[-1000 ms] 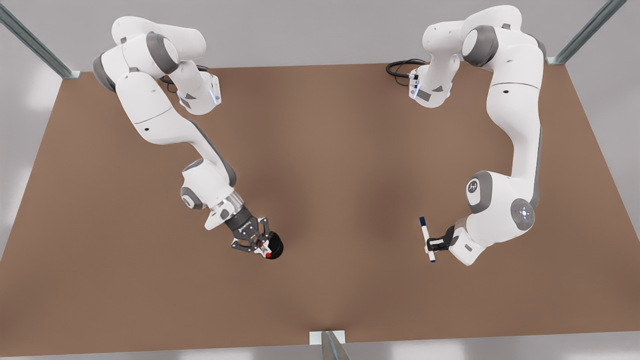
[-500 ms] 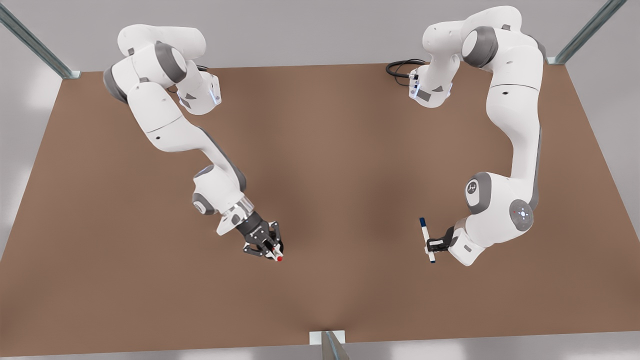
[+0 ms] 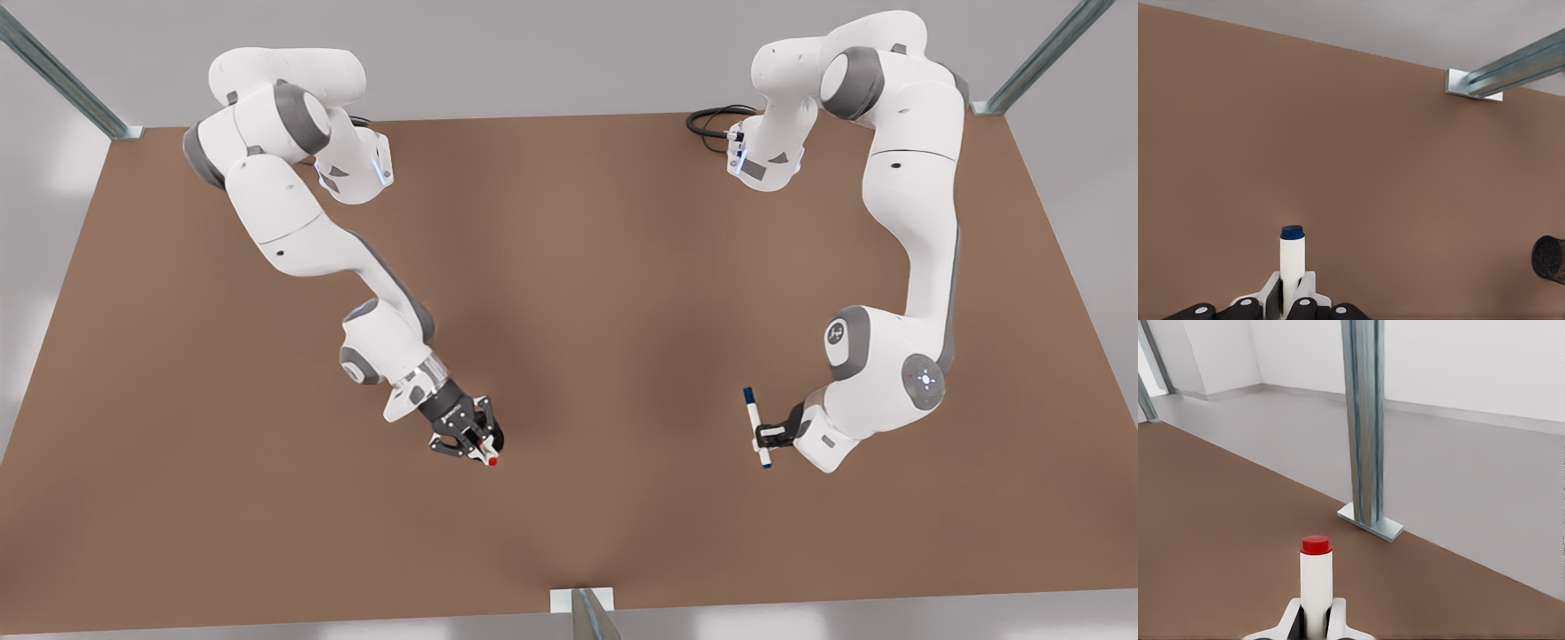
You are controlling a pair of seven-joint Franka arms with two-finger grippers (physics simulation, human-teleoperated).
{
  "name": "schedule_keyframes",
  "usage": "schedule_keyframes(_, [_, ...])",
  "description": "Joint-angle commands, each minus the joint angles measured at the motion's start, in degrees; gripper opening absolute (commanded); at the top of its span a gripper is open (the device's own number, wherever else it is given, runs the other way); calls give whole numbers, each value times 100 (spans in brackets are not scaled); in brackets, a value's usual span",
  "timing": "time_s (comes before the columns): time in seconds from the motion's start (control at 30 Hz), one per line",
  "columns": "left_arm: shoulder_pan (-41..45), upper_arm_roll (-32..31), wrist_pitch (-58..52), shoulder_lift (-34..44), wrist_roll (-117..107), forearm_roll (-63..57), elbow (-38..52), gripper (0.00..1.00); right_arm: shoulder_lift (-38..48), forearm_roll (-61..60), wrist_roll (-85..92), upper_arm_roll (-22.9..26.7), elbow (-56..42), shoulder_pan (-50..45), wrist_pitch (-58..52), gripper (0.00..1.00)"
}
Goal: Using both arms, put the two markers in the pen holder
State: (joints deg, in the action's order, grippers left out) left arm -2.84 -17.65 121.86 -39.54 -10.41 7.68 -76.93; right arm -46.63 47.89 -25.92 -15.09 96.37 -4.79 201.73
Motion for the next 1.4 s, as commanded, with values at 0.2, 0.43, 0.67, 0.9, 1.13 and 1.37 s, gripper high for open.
schedule_keyframes(0.2, [47, -2, 40, 8, 136, 58, 2, 21, -4, 45, 52, -20, -4, 92, -29, 100])
schedule_keyframes(0.43, [565, -291, 330, -62, -410, 427, 265, 21, 1165, -341, 0, -3735, -2244, 1664, -8990, 100])
schedule_keyframes(0.67, [2356, -664, 4959, -1617, 3194, 374, 1398, 21, 3803, -4585, 2283, 1588, -1453, -119, -11093, 100])
schedule_keyframes(0.9, [3457, 43, 7308, -2049, 2263, 392, 1769, 21, 3266, -4877, 2355, 1536, -1823, -268, -11103, 100])
schedule_keyframes(1.13, [3563, -503, 7590, -2348, 1401, 383, 1865, 21, 3116, -4921, 3304, 1589, -1946, -216, -11121, 100])
schedule_keyframes(1.37, [3703, -485, 7607, -2805, 1401, 366, 2138, 21, 3108, -4912, 3304, 1589, -1946, -216, -11121, 100])
